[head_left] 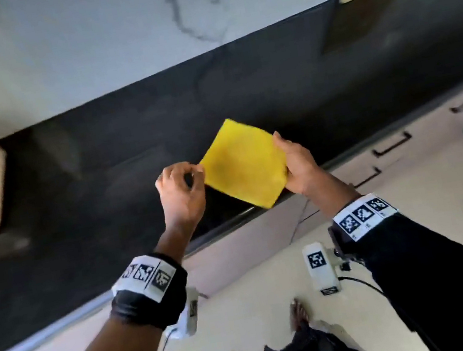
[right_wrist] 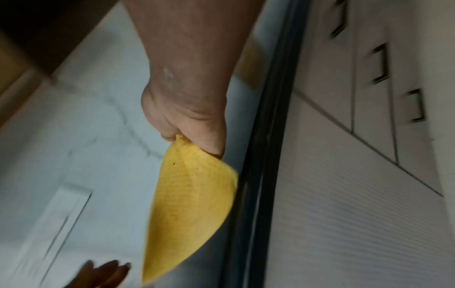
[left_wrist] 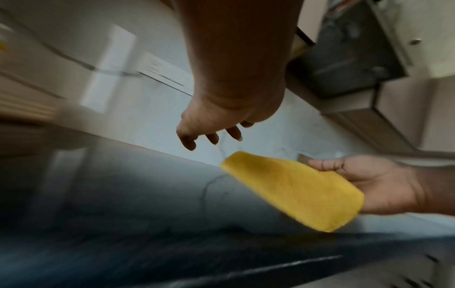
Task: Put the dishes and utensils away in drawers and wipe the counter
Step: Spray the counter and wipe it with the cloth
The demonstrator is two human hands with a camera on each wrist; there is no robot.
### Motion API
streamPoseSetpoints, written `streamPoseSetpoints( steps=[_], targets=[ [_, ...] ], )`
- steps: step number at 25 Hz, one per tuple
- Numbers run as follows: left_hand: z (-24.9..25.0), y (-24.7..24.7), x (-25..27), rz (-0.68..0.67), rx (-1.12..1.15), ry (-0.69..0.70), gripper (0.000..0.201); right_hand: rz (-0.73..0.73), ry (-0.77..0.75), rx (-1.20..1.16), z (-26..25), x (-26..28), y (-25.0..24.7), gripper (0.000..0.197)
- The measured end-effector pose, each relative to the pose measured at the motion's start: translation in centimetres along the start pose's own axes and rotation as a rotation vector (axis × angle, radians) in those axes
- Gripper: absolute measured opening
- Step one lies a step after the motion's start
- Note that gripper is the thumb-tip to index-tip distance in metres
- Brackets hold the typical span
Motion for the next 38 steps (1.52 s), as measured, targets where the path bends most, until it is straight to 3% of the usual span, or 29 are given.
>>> streamPoseSetpoints(
  steps=[2, 4, 6, 8, 11, 14, 16, 19, 21, 24, 28, 31, 34, 36, 38],
  targets=[
    [3.0, 6.7, -4.2, -0.184, 0.0, 0.051, 0.03, 0.085, -0.077, -0.189, -3.9, 0.0, -6.1, 0.053],
    [5.9, 12.3, -8.1, -0.337, -0.018, 0.048, 0.045, 0.181, -0.189, -0.293, -8.5, 0.4, -11.3, 0.052],
    [7.4, 15.4, -11.0, -0.407, -0.049, 0.039, 0.051, 0.304, -0.274, -0.19, -11.8, 0.9, -14.9, 0.05],
    [7.6, 17.4, -13.5, -0.42, -0.071, 0.01, 0.039, 0.4, -0.372, 0.054, -14.6, 0.5, -16.2, 0.051],
    [5.7, 19.3, -17.0, -0.459, -0.163, -0.036, 0.018, 0.372, -0.344, 0.493, -15.0, -5.3, -14.0, 0.052],
    [2.8, 19.9, -21.6, -0.489, -0.295, -0.076, 0.039, 0.342, -0.133, 0.884, -13.0, -11.7, -11.1, 0.051],
    [-0.1, 19.9, -25.2, -0.5, -0.406, -0.19, 0.064, 0.34, -0.08, 1.037, -13.3, -15.2, -9.5, 0.049],
    [-3.7, 21.4, -29.4, -0.59, -0.463, -0.389, 0.107, 0.319, -0.063, 1.135, -16.9, -20.5, -7.8, 0.047],
    [-4.1, 22.9, -30.7, -0.719, -0.482, -0.458, 0.12, 0.318, -0.049, 1.185, -19.6, -23.9, -7.5, 0.048],
    [-3.5, 23.9, -31.3, -0.849, -0.488, -0.503, 0.125, 0.335, -0.082, 1.3, -22.8, -28.4, -6.8, 0.049],
    [-4.2, 23.9, -31.1, -0.856, -0.446, -0.54, 0.126, 0.331, -0.149, 1.392, -27.8, -35.1, -3.9, 0.054],
    [-4.6, 24.4, -31.1, -0.821, -0.395, -0.565, 0.132, 0.322, -0.188, 1.434, -29.6, -39.2, 1.5, 0.056],
    [-4.9, 24.2, -31.2, -0.76, -0.405, -0.632, 0.146, 0.144, -0.349, 1.547, -26.8, -39.0, 9.1, 0.058],
    [-4.7, 24.2, -31.4, -0.765, -0.415, -0.659, 0.15, -0.139, -0.515, 1.679, -24.0, -36.8, 12.6, 0.057],
    [-4.5, 24.0, -31.4, -0.77, -0.403, -0.674, 0.15, -0.49, -0.619, 1.796, -21.7, -34.0, 12.9, 0.052]
  ],
)
Point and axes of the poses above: each hand's wrist, its own x-axis away from the middle knuckle, its own y-axis out of the palm, z = x × y, the point moved 7 cm from there along -x, towards the middle knuckle, and after that the axes turned 8 degrees about y, right-handed, at the moved point
